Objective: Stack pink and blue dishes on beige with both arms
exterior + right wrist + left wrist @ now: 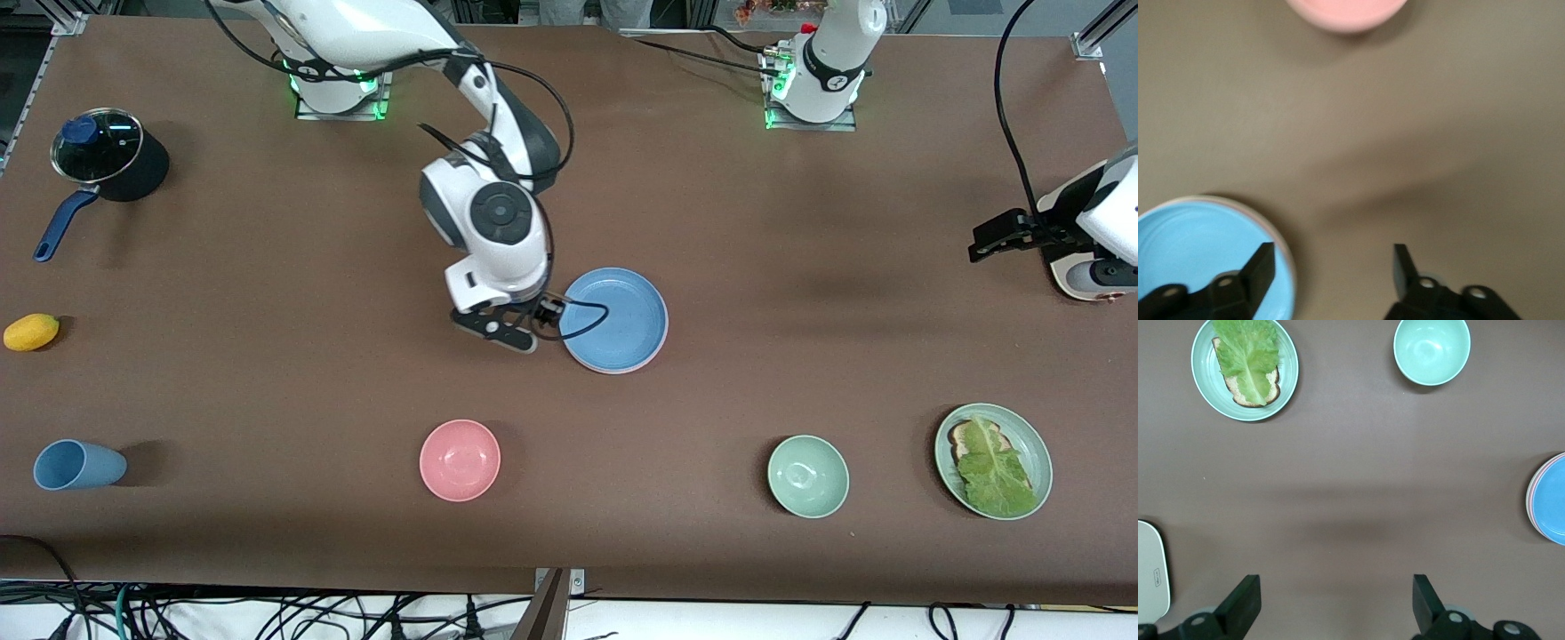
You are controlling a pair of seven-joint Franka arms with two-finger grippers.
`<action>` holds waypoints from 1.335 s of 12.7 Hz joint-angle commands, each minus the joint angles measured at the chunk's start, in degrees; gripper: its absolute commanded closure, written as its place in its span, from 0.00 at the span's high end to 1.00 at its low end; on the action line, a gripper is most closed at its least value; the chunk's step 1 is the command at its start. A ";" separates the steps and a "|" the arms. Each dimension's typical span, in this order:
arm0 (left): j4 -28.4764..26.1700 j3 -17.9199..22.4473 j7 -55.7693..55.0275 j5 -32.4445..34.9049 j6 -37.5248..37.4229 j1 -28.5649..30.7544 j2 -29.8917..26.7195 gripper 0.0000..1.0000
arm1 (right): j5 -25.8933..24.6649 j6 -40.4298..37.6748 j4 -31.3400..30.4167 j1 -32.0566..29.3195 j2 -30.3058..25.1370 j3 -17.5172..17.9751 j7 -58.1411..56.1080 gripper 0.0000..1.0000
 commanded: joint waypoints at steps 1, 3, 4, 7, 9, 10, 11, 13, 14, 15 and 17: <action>-0.94 1.10 0.86 -1.02 0.19 -0.83 -0.54 1.00 | -0.30 -7.51 3.66 -6.41 -3.15 0.26 -12.30 1.00; -0.94 1.10 0.78 -1.02 0.19 -0.83 -0.54 1.00 | -0.30 -9.81 3.32 -9.50 -6.93 0.09 -18.11 1.00; -0.94 1.10 0.78 -1.02 0.19 -0.74 -0.54 1.00 | -0.30 -12.34 3.23 -11.08 -8.43 -0.09 -20.05 1.00; -0.85 1.10 0.78 -1.02 0.19 -0.66 -0.54 1.00 | 4.77 -19.38 2.97 -16.27 -13.61 -1.14 -30.06 1.00; -0.59 0.92 0.60 -1.02 0.19 -0.83 -0.37 1.00 | 5.06 -21.59 -2.36 -18.11 -19.65 -1.85 -31.14 1.00; -0.59 0.84 0.51 -0.94 0.19 -1.09 -0.11 1.00 | 4.80 -20.90 -7.61 -19.78 -24.39 -1.50 -32.71 1.00; -0.50 0.75 0.51 -0.94 0.19 -1.18 -0.02 1.00 | 4.71 -19.68 -12.80 -21.19 -28.96 -1.24 -35.51 1.00; -0.50 0.75 0.60 -0.94 0.19 -1.18 0.07 1.00 | 4.54 -18.43 -19.86 -25.66 -35.92 1.03 -37.38 1.00; -0.50 0.75 0.60 -0.94 0.19 -1.18 0.07 1.00 | 3.75 -18.43 -21.10 -29.16 -37.52 3.92 -39.65 1.00; -0.50 0.75 0.60 -0.94 0.19 -1.18 0.07 1.00 | 2.18 -18.78 -21.29 -32.07 -38.32 6.74 -41.67 1.00; -0.50 0.75 0.60 -0.94 0.28 -1.18 0.16 1.00 | 1.90 -19.22 -21.29 -32.45 -38.94 6.77 -42.30 1.00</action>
